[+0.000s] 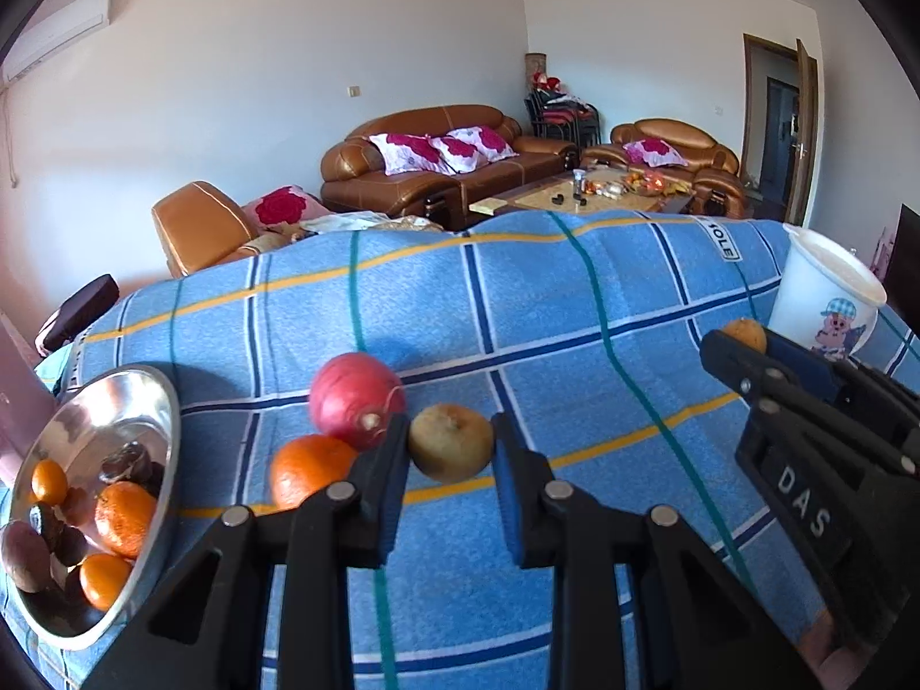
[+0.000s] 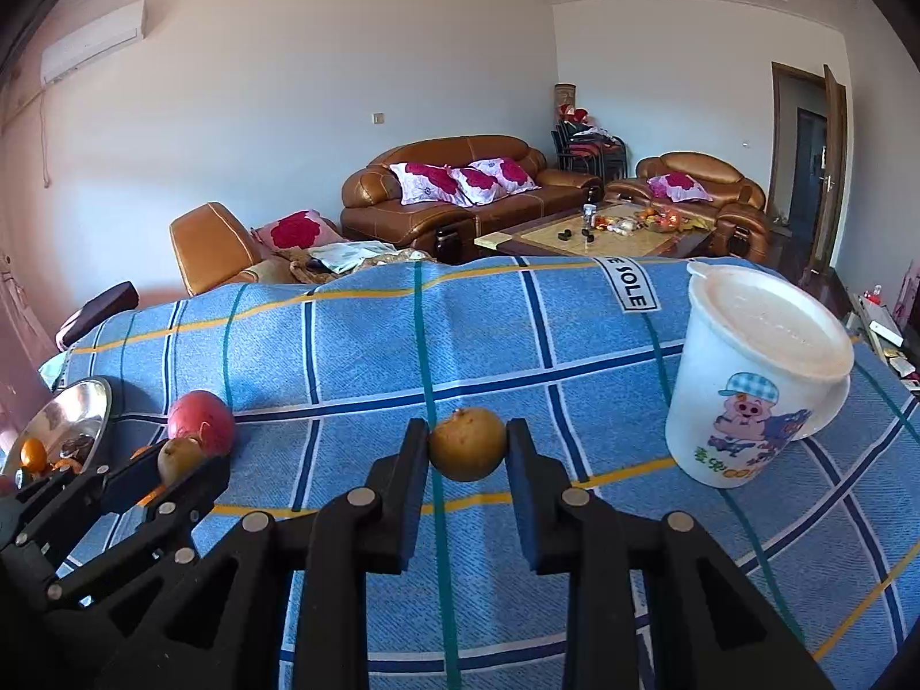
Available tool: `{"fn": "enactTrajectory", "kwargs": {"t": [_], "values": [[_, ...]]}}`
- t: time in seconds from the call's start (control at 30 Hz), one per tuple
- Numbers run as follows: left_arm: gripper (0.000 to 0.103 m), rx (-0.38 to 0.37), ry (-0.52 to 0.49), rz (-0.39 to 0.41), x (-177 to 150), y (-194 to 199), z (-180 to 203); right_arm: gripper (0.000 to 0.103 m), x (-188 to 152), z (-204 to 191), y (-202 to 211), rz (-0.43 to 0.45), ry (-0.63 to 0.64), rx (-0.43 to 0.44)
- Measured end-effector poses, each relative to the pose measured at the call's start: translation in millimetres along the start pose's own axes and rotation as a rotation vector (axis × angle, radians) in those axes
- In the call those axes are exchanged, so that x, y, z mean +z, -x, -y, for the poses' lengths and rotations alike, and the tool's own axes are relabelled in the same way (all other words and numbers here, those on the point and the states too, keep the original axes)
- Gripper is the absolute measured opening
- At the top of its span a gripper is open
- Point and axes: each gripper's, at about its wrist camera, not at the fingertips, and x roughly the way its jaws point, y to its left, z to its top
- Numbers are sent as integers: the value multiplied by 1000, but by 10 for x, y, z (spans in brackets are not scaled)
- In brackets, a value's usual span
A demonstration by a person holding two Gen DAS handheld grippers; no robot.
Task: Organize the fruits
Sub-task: 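Close the left gripper around the yellow pear, then carry both pears over the steel bowl with both grippers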
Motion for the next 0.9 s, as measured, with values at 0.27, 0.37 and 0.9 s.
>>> {"fn": "enactTrajectory", "kwargs": {"t": [0.27, 0.37, 0.9], "values": [[29, 69, 27, 41, -206, 304, -377, 29, -14, -100, 152, 89, 8, 24], [29, 69, 36, 41, -253, 354, -456, 29, -35, -170, 219, 117, 26, 4], [29, 61, 39, 51, -430, 597, -669, 29, -248, -496, 617, 192, 88, -35]]}}
